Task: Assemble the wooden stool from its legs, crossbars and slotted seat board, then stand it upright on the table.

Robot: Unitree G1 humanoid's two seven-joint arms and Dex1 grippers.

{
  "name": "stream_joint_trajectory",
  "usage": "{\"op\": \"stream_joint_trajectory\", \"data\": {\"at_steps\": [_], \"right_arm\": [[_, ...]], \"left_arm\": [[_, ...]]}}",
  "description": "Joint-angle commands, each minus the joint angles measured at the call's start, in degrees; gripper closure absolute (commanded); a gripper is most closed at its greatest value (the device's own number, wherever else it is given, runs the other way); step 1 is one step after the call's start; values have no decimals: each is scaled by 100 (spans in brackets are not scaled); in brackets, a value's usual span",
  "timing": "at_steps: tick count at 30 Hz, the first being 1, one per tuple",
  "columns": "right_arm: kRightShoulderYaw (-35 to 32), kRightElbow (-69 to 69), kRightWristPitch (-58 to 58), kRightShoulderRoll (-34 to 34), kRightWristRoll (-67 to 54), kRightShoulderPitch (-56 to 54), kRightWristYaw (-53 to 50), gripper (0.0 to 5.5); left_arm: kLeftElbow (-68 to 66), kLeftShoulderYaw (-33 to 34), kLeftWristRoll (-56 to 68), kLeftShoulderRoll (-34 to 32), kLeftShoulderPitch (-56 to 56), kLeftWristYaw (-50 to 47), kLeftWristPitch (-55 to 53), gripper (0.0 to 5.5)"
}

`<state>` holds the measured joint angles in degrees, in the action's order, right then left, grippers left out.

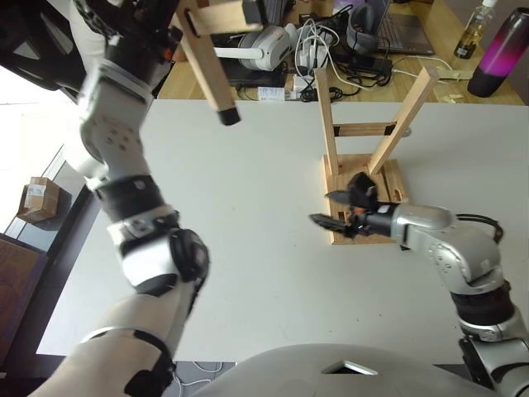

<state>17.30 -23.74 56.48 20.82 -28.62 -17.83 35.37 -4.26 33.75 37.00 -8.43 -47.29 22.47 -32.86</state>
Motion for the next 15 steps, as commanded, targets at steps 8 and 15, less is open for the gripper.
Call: {"op": "stream_joint_trajectory", "data": {"at_steps": [8,15], "right_arm": [[82,4059,-1503,-2093,980,-3131,-572,405],[-858,5689,-2282,-1953,1230,-4040,-820,526]], "left_arm": [[1469,-817,1032,1063,1048,-1077,-159,448],[1950,-1055,1367,790,1539,-1217,-255,448]]}}
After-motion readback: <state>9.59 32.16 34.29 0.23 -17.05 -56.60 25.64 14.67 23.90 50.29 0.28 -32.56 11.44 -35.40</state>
